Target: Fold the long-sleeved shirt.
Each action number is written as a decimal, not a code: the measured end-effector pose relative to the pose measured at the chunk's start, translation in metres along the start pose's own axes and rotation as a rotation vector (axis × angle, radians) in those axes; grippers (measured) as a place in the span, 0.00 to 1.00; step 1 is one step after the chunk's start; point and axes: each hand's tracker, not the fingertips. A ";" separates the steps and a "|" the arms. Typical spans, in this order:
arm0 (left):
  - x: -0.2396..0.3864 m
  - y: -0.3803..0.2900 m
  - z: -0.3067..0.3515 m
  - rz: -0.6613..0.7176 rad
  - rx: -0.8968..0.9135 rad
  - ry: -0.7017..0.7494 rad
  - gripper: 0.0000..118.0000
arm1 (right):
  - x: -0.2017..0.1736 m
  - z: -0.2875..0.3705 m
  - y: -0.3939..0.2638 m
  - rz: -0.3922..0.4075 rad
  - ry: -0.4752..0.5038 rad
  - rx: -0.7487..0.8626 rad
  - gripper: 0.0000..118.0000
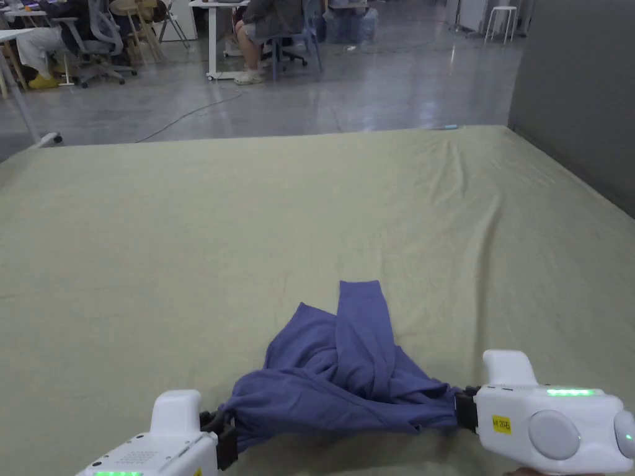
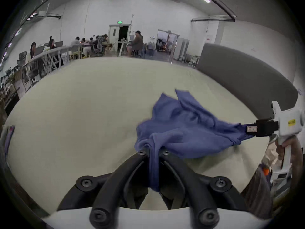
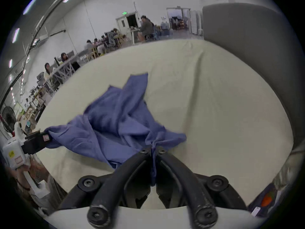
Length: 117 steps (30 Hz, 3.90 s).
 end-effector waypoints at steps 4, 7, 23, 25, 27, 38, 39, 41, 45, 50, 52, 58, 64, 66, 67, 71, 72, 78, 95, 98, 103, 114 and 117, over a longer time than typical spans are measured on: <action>-0.002 -0.019 -0.001 0.016 -0.044 -0.006 0.02 | -0.001 -0.015 -0.018 0.032 -0.012 -0.054 0.00; 0.001 -0.015 0.009 0.019 -0.027 -0.004 0.23 | 0.000 -0.005 -0.012 0.001 -0.026 -0.044 0.36; -0.010 0.036 0.050 0.130 0.076 -0.018 0.00 | -0.005 0.062 -0.004 -0.044 -0.002 0.113 0.00; -0.010 0.047 0.035 0.108 0.091 0.019 0.00 | -0.007 0.059 -0.002 -0.032 0.006 0.106 0.00; -0.015 0.060 0.013 0.065 0.072 0.022 0.50 | -0.008 0.057 -0.001 -0.032 0.003 0.101 0.00; -0.023 0.067 -0.125 0.033 -0.209 0.028 0.85 | 0.007 0.062 -0.004 -0.055 -0.026 0.073 0.00; -0.020 0.064 -0.127 0.030 -0.217 0.014 0.77 | 0.009 0.063 -0.004 -0.055 -0.033 0.070 0.00; -0.010 0.060 -0.127 0.009 -0.236 0.002 0.47 | 0.013 0.064 -0.002 -0.061 -0.043 0.066 0.00; 0.005 0.055 -0.105 -0.049 -0.198 -0.043 0.02 | 0.018 0.065 0.005 -0.067 -0.055 0.073 0.00; -0.003 0.065 -0.067 0.034 -0.076 -0.051 0.02 | 0.019 0.037 0.017 -0.050 -0.032 0.012 1.00; -0.006 0.069 -0.053 0.041 -0.043 -0.053 0.02 | 0.015 0.017 0.017 -0.028 -0.011 -0.018 0.94; -0.009 0.085 -0.036 0.074 -0.001 -0.085 0.02 | -0.001 -0.055 0.012 0.040 -0.027 -0.246 0.10; -0.006 0.108 -0.007 0.052 0.118 -0.110 0.02 | -0.010 0.004 0.047 -0.020 0.058 0.034 0.08; -0.007 0.131 0.009 0.066 0.199 -0.118 0.02 | -0.012 0.031 0.077 -0.009 0.070 0.128 0.08; -0.008 0.148 0.019 0.057 0.247 -0.108 0.02 | -0.017 0.044 0.097 0.021 0.078 0.171 0.08; -0.014 0.230 0.052 0.089 0.405 -0.126 0.02 | -0.032 0.084 0.187 0.079 0.087 0.330 0.08; -0.015 0.255 0.059 0.089 0.444 -0.116 0.02 | -0.039 0.089 0.213 0.100 0.074 0.365 0.08; -0.003 0.404 0.077 0.025 0.613 -0.043 0.02 | -0.070 0.121 0.369 0.104 0.072 0.494 0.08; 0.002 0.482 -0.006 -0.008 0.516 -0.006 0.02 | -0.062 0.059 0.450 0.067 -0.017 0.480 0.08; -0.013 0.437 -0.055 0.034 0.402 0.004 0.02 | -0.055 -0.001 0.415 0.048 -0.015 0.374 0.07; -0.032 0.347 -0.116 0.085 0.220 0.028 0.02 | -0.042 -0.093 0.356 0.035 -0.023 0.196 0.07; -0.044 0.243 -0.062 0.128 0.247 -0.039 0.02 | -0.032 -0.047 0.233 0.065 -0.002 0.211 0.07; -0.028 0.180 -0.027 0.080 0.259 -0.021 0.02 | -0.028 -0.022 0.161 0.049 0.011 0.193 0.07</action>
